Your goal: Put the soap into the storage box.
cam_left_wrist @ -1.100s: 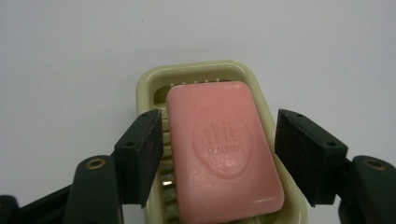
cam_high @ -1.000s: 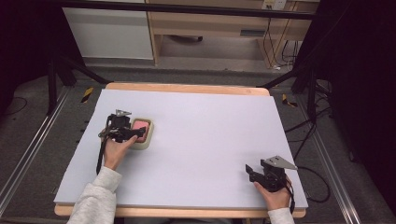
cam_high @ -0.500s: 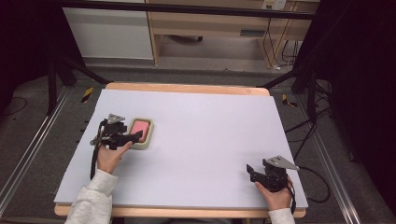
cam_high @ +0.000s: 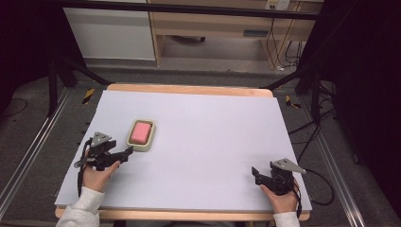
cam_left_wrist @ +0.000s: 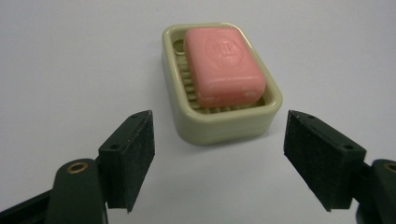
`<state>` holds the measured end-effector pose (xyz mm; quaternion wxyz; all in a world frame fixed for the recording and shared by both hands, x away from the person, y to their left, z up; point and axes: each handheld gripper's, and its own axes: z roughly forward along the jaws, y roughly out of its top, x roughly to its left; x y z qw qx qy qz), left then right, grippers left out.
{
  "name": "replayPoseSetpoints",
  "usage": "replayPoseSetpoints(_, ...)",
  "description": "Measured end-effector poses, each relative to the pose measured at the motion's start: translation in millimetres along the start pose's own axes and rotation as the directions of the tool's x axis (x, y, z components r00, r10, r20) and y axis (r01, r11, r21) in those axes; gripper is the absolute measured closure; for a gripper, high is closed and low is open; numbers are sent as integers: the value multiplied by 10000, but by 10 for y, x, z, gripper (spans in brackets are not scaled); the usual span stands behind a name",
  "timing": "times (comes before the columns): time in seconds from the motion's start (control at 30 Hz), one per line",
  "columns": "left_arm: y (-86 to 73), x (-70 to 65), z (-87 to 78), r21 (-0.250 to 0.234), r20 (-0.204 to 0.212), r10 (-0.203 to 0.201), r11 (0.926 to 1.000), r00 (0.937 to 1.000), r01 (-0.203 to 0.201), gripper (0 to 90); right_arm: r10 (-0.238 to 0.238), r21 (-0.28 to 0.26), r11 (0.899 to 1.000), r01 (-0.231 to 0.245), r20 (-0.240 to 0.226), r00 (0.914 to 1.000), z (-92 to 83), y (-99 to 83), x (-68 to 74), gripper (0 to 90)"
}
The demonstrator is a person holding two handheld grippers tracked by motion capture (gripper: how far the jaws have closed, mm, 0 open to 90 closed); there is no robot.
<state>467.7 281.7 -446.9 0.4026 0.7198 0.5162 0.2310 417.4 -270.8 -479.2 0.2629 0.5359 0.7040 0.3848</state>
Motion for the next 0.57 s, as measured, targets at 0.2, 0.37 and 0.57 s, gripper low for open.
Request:
replayPoseSetpoints(0.2, -235, 32, -66, 214, -104, -65, 9997, 9999, 67, 242, 77, -23, 10000, -77, 72, 9999, -18, -21, -36, 215)
replayPoseSetpoints(0.37, -361, 49, -134, 278, -192, 17, 9996, 9998, -12, 242, 162, -17, 9999, -161, 166, 9997, -33, -35, -72, 209)
replayPoseSetpoints(0.57, -395, 105, -194, 238, -341, -200, 9995, 9992, 208, 242, 117, -20, 9999, -116, 284, 9995, -30, -51, -83, 200)
